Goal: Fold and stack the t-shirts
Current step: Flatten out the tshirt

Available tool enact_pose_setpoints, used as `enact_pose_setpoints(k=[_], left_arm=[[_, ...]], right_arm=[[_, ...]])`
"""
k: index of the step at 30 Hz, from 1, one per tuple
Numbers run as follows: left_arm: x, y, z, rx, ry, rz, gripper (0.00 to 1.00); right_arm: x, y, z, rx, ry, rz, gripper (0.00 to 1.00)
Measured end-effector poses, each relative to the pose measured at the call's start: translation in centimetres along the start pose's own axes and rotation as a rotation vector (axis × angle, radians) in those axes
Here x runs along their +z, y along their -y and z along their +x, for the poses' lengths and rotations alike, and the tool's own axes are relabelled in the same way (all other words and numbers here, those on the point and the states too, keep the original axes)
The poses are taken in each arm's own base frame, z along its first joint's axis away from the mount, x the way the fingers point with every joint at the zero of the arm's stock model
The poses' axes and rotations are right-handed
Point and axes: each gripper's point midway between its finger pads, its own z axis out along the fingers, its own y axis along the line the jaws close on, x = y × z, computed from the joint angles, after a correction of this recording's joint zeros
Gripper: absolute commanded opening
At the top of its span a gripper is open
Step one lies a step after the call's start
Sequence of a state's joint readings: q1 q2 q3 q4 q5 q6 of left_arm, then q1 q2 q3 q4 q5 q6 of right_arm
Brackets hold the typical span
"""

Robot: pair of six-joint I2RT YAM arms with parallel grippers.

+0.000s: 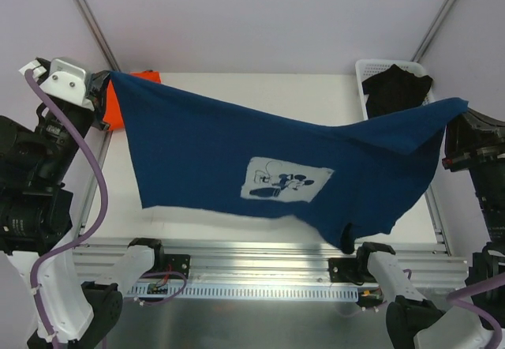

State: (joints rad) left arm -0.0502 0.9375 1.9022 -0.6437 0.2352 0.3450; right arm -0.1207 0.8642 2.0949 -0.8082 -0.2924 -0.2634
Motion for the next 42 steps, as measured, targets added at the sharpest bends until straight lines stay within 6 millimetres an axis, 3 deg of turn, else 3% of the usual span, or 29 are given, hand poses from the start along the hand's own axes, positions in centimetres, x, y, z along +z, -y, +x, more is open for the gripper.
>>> enact_pose_setpoints(k=[5, 8, 11, 17, 19, 22, 27, 34, 39, 42], left_arm=[[1.4, -0.1, 1.7, 0.0, -0.053, 0.005, 0.0], [3.5, 0.3, 4.7, -0.011, -0.127, 0.03, 0.0], [6.7, 0.7, 8.4, -0.011, -0.217, 0.063, 0.0], [14.2, 1.1, 16.7, -0.028, -0.393, 0.124, 0.0], [16.2, 1.4, 19.8, -0.044, -0.454, 0.14, 0.0], [18.2, 1.9, 24.0, -0.066, -0.533, 0.162, 0.0], [20.2, 2.6, 27.9, -0.083, -0.594, 0.186, 0.0], [23.1, 2.5, 31.4, -0.091, -0.625, 0.19, 0.0], [23.8, 2.8, 34.0, -0.102, -0.666, 0.198, 0.0], [23.9, 3.1, 34.9, -0.107, -0.683, 0.204, 0.0]], right_arm=[[1.1, 0.6, 0.7, -0.014, -0.026, 0.008, 0.0], [3.1, 1.5, 2.2, -0.019, -0.054, 0.02, 0.0], [6.5, 2.7, 4.7, -0.007, -0.121, 0.028, 0.0], [15.8, 5.7, 11.9, 0.037, -0.292, 0.03, 0.0], [18.9, 6.7, 15.7, 0.061, -0.371, 0.026, 0.01], [21.8, 7.5, 21.6, 0.1, -0.498, 0.018, 0.01], [24.0, 7.5, 27.8, 0.139, -0.624, 0.0, 0.01], [26.2, 5.1, 34.4, 0.136, -0.748, -0.076, 0.01], [27.6, 3.8, 40.9, 0.133, -0.864, -0.108, 0.01], [27.6, 3.3, 43.3, 0.128, -0.915, -0.116, 0.0]])
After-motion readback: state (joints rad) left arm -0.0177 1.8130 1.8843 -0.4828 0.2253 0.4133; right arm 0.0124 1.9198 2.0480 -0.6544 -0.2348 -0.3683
